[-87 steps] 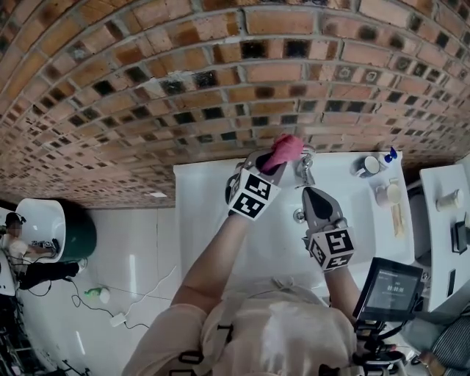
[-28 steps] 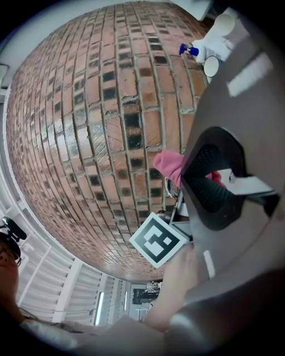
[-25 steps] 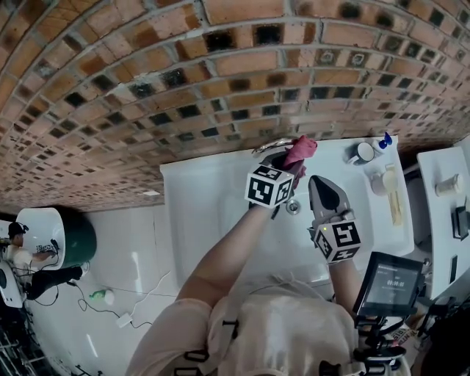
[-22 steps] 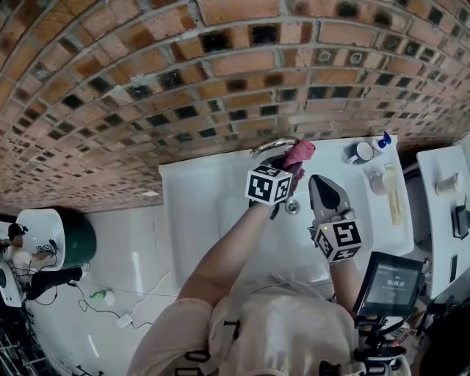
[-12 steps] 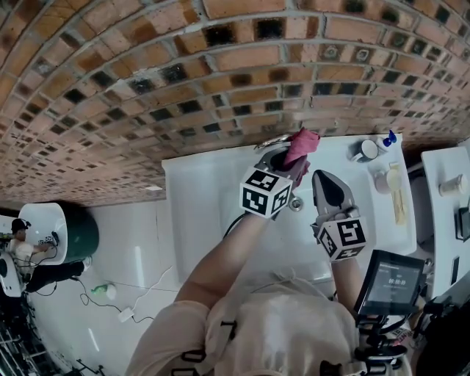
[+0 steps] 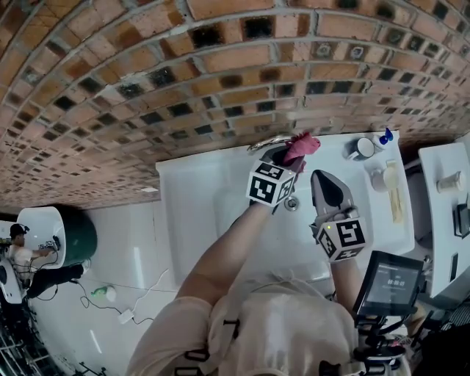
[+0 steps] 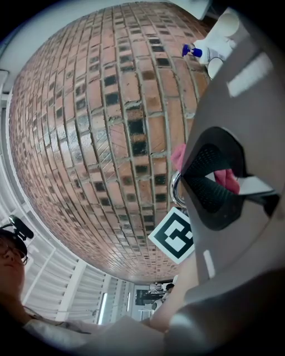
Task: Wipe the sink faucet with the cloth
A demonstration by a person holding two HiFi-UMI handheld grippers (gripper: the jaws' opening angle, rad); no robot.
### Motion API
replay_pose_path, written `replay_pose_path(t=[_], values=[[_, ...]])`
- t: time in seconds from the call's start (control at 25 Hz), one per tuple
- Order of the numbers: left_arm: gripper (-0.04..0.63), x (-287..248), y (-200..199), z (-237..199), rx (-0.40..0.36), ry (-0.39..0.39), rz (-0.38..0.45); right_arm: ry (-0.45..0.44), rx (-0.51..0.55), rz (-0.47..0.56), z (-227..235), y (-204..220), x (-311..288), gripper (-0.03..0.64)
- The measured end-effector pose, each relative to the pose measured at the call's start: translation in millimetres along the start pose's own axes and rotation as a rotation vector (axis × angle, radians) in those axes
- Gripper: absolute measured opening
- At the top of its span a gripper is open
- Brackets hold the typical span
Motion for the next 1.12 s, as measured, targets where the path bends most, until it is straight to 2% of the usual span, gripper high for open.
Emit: replay_pose_path(t=[0.24,0.36,0.48,0.68,0.92,1.0,1.12], values=[[0.089,-8.2,35.9,-12.1,0.016,-0.034,-0.138,0.001,-0.008,-0.002,5.6,1.6,0.6,-0.017],[0.089,0.3,38.1,-11.2,-0.029,-0.053,-0.137,-0.005,-0.007,-0.002,4.8,1.2,-1.8,-0.017],[0.089,17.5,25.8,0.2,-0.107,-0.055,-0.086,-0.026,-0.003,0.006,-2.1,-1.6,-5.3,-0.017],[0.091,87.0,-11.8,21.3,-0.179,-0.044,0.080,-0.064,0.018,0.032,-35.7,-14.5,-5.3,-0.017],[0.091,163.6,-43.4,8.8,-0.189,-0.150,0.233,-0.151,0.029,0.025,-70.6,-17.2,-14.9,-0.017],[0.091,188.7,-42.2,-0.2,-0.185,-0.188,0.254,-0.178,0.035,0.024,-87.8,-19.0,-15.6,-0.017],[0.091,226.5,-24.6,-15.0,-0.184,-0.250,0.239,-0.211,0.058,0.027,-111.8,-20.8,-15.6,-0.017]])
Point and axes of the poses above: the fingertips, and each gripper's own axes: x backward along the fingers, z to its right, y out of its underside, the point moved 6 cm from there along x, backward along the fingers
